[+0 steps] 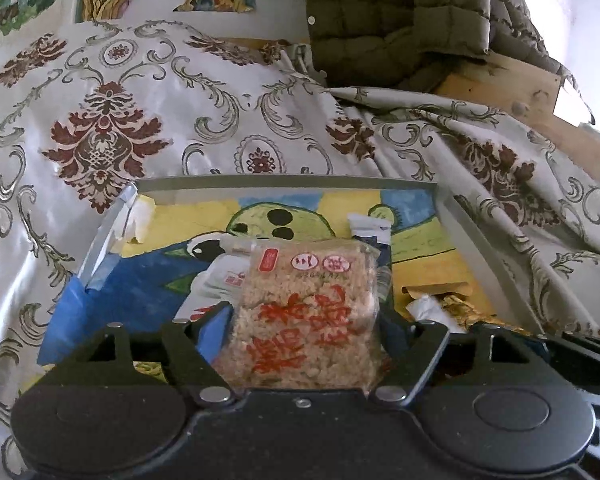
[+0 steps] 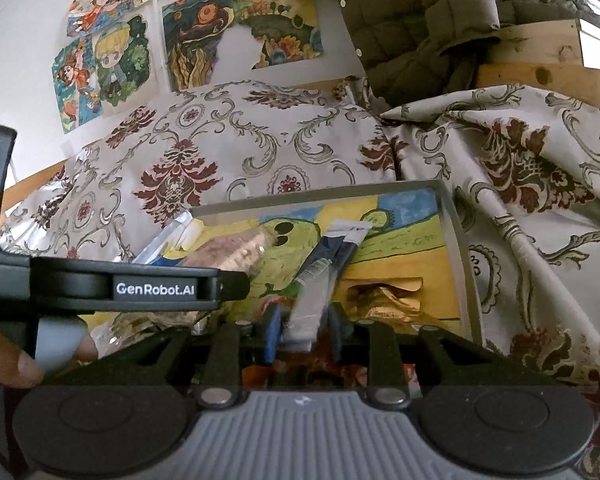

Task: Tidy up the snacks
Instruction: 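Lower the rice-cracker bag into the grey tray while the right tool lowers the silver packet in, then open both tools to release the rice-cracker bag and silver packet in the tray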

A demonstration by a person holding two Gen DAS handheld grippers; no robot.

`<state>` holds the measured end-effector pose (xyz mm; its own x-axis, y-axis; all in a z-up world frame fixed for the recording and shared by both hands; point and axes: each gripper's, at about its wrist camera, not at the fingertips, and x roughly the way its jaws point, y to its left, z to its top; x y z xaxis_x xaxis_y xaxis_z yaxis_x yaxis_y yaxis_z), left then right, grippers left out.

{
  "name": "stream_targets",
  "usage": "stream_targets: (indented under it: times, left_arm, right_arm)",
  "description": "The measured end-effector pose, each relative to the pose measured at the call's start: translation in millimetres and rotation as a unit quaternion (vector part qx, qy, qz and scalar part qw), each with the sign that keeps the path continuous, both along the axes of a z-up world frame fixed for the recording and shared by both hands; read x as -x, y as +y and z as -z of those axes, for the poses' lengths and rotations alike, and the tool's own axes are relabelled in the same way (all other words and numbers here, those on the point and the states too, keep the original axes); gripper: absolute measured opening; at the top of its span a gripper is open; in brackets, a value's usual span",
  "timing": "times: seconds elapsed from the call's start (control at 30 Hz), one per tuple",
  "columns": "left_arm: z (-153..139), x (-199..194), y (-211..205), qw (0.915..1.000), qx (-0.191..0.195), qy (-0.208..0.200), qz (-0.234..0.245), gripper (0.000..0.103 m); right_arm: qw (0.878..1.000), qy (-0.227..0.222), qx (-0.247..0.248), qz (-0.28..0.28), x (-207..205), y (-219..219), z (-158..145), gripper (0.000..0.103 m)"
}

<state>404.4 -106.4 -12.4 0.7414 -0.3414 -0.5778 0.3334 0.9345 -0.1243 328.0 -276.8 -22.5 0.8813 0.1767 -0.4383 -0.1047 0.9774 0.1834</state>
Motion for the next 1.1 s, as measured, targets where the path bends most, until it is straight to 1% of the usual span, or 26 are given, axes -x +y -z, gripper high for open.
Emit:
stream_targets:
  times: [0.03, 0.1, 0.17, 0.27, 0.33, 0.37, 0.43, 0.5, 0.67, 0.7, 0.83, 1.1]
  left_arm:
    - [-1, 0, 1, 1.0000, 0.007, -0.001, 0.000, 0.083]
    - [-4, 2, 2, 0.9998, 0.022, -0.002, 0.001, 0.086]
    - [-7, 2, 2, 0.9995, 0.030, -0.003, -0.001, 0.088]
    - [-12, 3, 3, 0.9991, 0.041, -0.005, -0.011, 0.090]
    - [-16, 6, 5, 0.9986, 0.049, -0.008, -0.016, 0.091]
    - [-18, 7, 6, 0.9985, 0.051, -0.010, -0.018, 0.092]
    - [-22, 12, 8, 0.9982, 0.052, -0.019, -0.022, 0.094]
    - [-27, 18, 10, 0.9977, 0.054, -0.030, -0.027, 0.099]
    - [-39, 34, 14, 0.9964, 0.053, -0.053, -0.040, 0.102]
    - [-41, 37, 15, 0.9961, 0.054, -0.056, -0.043, 0.102]
    - [-51, 55, 22, 0.9948, 0.053, -0.066, -0.056, 0.102]
    - [-63, 113, 51, 0.9904, 0.068, -0.073, -0.096, 0.102]
  right_arm:
    - [1.000, -0.002, 0.003, 0.001, 2, 0, -1, 0.041]
    - [1.000, -0.007, 0.010, 0.005, 7, -1, -3, 0.049]
    - [1.000, -0.009, 0.012, 0.009, 12, -4, -5, 0.049]
    - [1.000, -0.009, 0.008, 0.017, 18, -11, -8, 0.052]
    - [1.000, -0.013, 0.006, 0.023, 22, -15, -11, 0.059]
    - [1.000, -0.015, 0.005, 0.025, 24, -16, -12, 0.061]
    - [0.999, -0.021, 0.001, 0.029, 27, -19, -15, 0.068]
    - [0.999, -0.026, -0.002, 0.032, 30, -21, -17, 0.071]
    - [0.999, -0.040, -0.004, 0.033, 39, -22, -28, 0.079]
    - [0.998, -0.043, -0.003, 0.034, 41, -23, -31, 0.082]
    - [0.998, -0.055, -0.005, 0.038, 51, -24, -42, 0.086]
    - [0.997, -0.064, -0.023, 0.047, 76, -33, -65, 0.093]
